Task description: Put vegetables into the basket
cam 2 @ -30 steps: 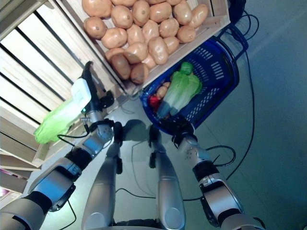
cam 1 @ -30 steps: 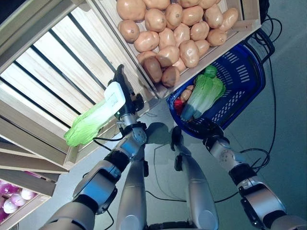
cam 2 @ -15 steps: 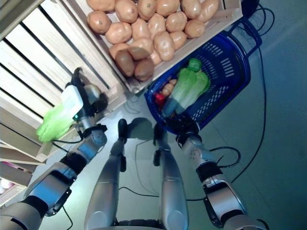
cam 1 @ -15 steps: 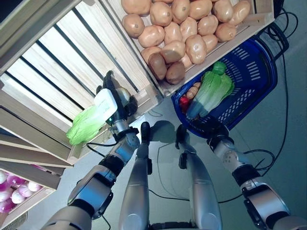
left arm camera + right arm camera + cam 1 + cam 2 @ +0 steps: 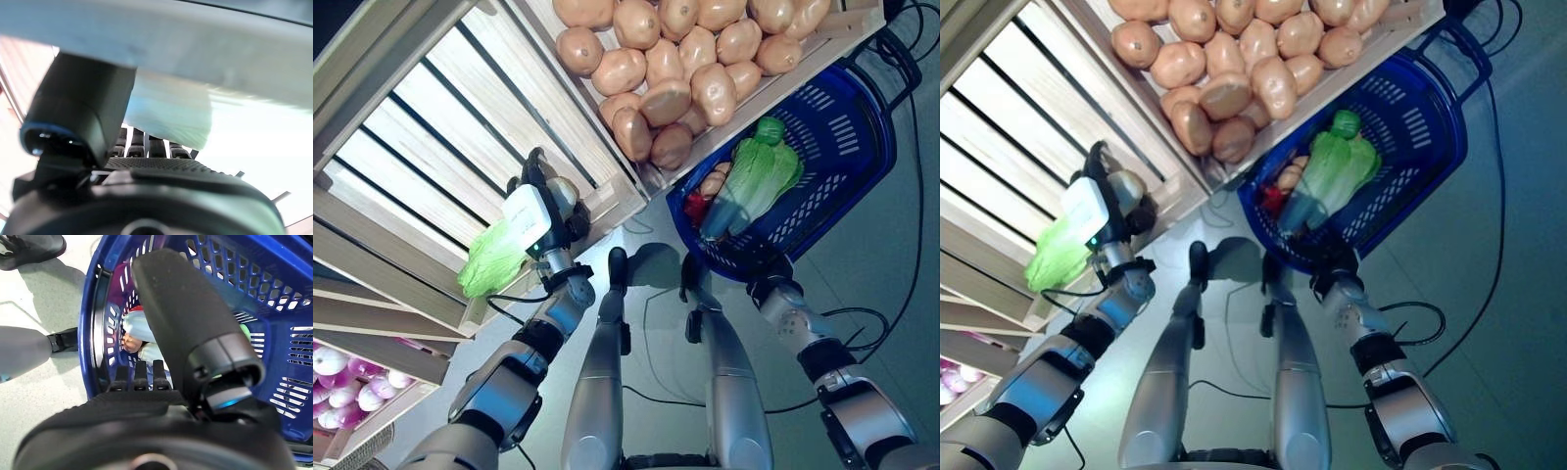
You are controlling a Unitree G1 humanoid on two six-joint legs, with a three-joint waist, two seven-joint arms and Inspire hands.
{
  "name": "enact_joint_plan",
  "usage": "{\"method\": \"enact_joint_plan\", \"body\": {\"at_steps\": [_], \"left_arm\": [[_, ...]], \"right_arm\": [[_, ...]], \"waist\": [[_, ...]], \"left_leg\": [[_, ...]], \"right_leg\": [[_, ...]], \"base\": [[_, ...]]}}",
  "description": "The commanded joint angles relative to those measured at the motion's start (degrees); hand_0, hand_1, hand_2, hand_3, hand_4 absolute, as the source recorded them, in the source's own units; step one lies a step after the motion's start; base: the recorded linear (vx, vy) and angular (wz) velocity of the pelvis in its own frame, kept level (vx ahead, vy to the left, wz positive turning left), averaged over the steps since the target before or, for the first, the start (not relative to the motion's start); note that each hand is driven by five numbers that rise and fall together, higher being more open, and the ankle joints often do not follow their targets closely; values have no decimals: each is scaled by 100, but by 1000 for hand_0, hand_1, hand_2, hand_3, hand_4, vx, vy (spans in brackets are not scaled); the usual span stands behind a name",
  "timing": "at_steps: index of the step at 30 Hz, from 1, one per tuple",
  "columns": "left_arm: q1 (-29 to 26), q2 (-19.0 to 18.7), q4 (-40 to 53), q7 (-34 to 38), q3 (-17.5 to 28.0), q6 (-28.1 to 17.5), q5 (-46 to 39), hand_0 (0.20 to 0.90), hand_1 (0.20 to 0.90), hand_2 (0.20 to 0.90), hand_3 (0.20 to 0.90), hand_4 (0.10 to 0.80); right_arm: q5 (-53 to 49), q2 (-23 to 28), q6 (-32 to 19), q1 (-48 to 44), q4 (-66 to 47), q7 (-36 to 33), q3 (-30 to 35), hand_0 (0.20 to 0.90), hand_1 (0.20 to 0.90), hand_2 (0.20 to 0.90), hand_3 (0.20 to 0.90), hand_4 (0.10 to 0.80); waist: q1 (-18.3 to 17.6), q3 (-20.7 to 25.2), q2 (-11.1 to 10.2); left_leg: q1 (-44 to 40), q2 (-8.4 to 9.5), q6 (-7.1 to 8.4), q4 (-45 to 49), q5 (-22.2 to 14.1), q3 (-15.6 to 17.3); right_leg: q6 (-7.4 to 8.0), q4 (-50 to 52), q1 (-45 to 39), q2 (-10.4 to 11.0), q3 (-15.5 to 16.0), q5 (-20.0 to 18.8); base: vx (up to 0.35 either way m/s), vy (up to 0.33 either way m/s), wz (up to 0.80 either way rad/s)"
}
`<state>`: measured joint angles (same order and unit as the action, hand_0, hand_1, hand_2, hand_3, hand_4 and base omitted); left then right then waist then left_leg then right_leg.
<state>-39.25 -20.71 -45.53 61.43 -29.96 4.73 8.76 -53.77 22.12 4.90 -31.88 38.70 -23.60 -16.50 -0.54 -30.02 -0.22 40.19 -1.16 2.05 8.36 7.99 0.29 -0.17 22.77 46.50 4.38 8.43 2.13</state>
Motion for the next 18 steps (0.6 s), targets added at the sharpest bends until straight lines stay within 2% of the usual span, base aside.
{"method": "enact_joint_plan", "body": {"at_steps": [1,15,16,17,18], "left_arm": [[817,-529,-393,57,668,484,-66,900,900,900,900,800],[945,-512,-652,-231,512,1191,-372,900,900,900,900,800],[945,-510,-669,-234,505,1230,-399,632,632,632,632,621],[947,-516,-683,-249,507,1226,-428,528,528,528,528,552],[946,-531,-706,-288,513,1204,-448,467,467,467,467,511]], "right_arm": [[217,272,-186,569,-401,74,181,900,900,900,900,800],[221,281,-200,578,-417,66,203,900,900,900,900,800],[216,286,-191,571,-416,64,205,900,900,900,900,800],[215,288,-193,572,-413,63,202,900,900,900,900,800],[213,291,-202,577,-404,63,194,900,900,900,900,800]], "waist": [[77,22,15],[73,22,50],[70,22,51],[68,22,50],[65,22,48]], "left_leg": [[333,296,25,484,-40,-9],[357,297,8,445,6,0],[356,297,8,443,5,-3],[354,296,8,443,4,-2],[351,292,10,443,2,3]], "right_leg": [[240,-746,-481,15,221,-640],[232,-781,-458,12,219,-684],[231,-780,-459,9,215,-680],[231,-781,-461,8,213,-678],[231,-785,-465,9,211,-678]], "base": [[0,0,0],[0,0,0],[0,0,0],[0,0,0],[0,0,0]]}}
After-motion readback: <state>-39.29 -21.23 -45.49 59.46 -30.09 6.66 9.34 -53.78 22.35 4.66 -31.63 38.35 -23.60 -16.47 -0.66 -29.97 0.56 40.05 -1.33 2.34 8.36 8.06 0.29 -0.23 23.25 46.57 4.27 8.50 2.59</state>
